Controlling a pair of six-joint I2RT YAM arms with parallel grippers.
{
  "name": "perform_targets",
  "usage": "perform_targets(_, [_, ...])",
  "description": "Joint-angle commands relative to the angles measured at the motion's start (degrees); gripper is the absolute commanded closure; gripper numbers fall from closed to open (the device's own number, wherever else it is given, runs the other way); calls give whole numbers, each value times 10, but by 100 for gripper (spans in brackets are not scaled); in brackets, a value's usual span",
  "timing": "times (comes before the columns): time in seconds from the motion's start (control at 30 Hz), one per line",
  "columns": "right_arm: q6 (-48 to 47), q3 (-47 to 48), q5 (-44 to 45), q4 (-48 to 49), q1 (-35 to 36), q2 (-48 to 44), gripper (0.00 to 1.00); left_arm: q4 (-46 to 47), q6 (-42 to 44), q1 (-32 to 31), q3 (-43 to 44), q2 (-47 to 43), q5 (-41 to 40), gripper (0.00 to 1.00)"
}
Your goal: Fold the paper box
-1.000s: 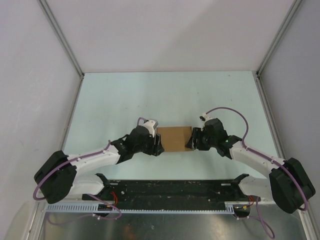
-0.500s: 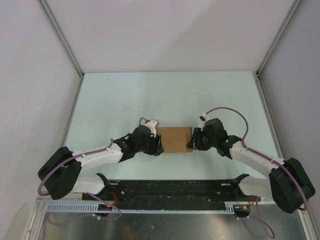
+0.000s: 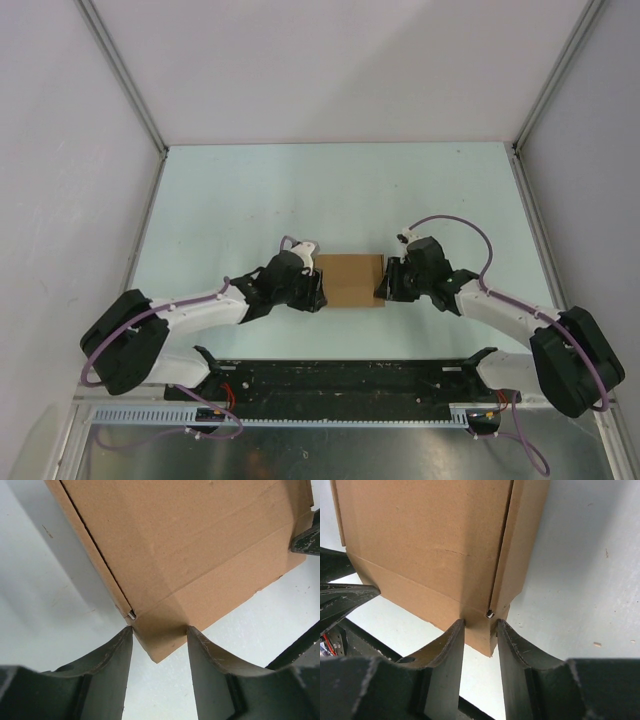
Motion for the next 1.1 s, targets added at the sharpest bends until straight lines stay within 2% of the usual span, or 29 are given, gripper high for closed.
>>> perform_targets(0.0, [-10, 7, 5, 26, 0, 12, 64, 25, 10, 3, 18, 4, 5, 48])
perform_targets(0.7, [-47, -6, 33, 66, 10, 21, 69, 30, 18, 6, 21, 16, 7, 50])
perform_targets(1.07, [-64, -7, 59, 77, 13, 35, 66, 32, 29, 8, 17, 16, 5, 50])
